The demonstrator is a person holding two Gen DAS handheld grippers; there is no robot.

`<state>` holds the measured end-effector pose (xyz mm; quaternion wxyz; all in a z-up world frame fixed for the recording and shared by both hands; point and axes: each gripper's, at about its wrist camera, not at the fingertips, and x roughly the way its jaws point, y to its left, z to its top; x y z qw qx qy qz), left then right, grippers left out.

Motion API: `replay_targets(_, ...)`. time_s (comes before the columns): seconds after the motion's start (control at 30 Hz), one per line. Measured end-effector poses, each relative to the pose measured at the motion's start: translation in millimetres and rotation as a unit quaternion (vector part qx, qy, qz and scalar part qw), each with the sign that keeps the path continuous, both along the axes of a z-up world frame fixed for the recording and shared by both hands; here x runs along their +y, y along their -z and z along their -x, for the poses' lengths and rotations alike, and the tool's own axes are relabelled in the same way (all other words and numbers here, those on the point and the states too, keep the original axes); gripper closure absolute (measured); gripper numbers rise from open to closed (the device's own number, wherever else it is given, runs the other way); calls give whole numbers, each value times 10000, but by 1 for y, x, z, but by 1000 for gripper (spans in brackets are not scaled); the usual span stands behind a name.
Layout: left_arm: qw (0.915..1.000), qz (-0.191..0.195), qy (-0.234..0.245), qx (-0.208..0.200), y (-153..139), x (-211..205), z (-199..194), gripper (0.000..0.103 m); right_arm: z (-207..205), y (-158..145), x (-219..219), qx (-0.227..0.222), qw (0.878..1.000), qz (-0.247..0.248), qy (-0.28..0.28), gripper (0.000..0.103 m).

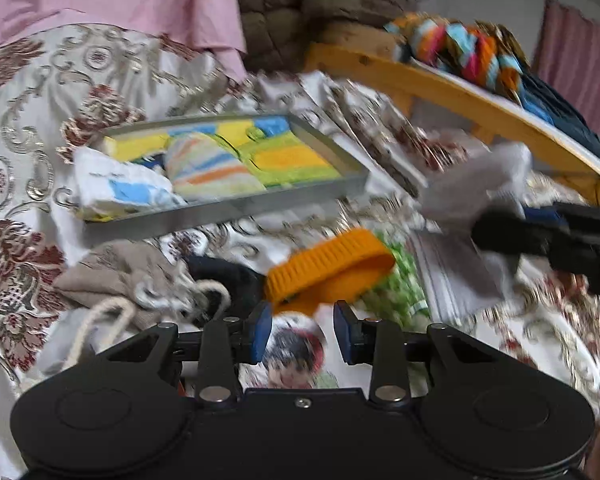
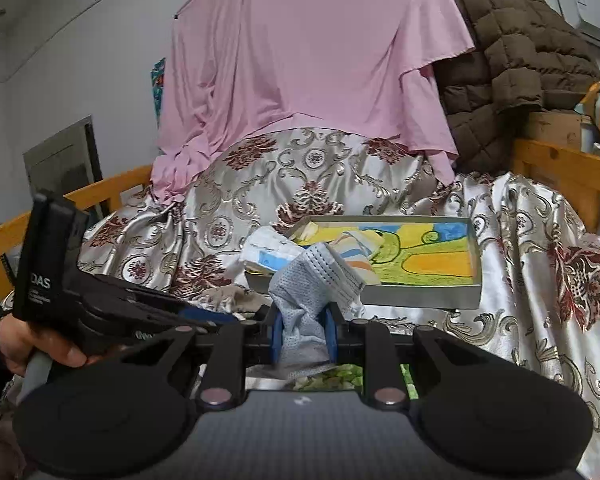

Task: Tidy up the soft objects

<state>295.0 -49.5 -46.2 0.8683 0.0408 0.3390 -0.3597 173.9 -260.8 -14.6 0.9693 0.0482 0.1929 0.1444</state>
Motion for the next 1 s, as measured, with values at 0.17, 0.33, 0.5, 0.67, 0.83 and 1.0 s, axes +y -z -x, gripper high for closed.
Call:
replay_targets(0.17,9989,-469,72,15,11,-2,6,42,2,1,-3,60,10000,-36,37,79)
replay_targets(0.33,9976,-688,-56,88,22,-5,4,30,3,1,1,54,10000,-11,-46,79)
replay_targets(0.5,9977,-579,-25,343,31,-9,0,34,2,3,4,90,9999,30,-72,79)
replay_targets(0.67,9983,-525,6,269,27,-11,2,57,2,4,5,115,9999,52,-81,79)
replay_targets(0.83,9990,-428,-15,83,16,-11,6,71,1,6,5,146,9998,70,-65,79)
replay_targets(1.0,9994,-331,18,-67,8,-10,11,81,0,10,4,205,9997,100,-19,79)
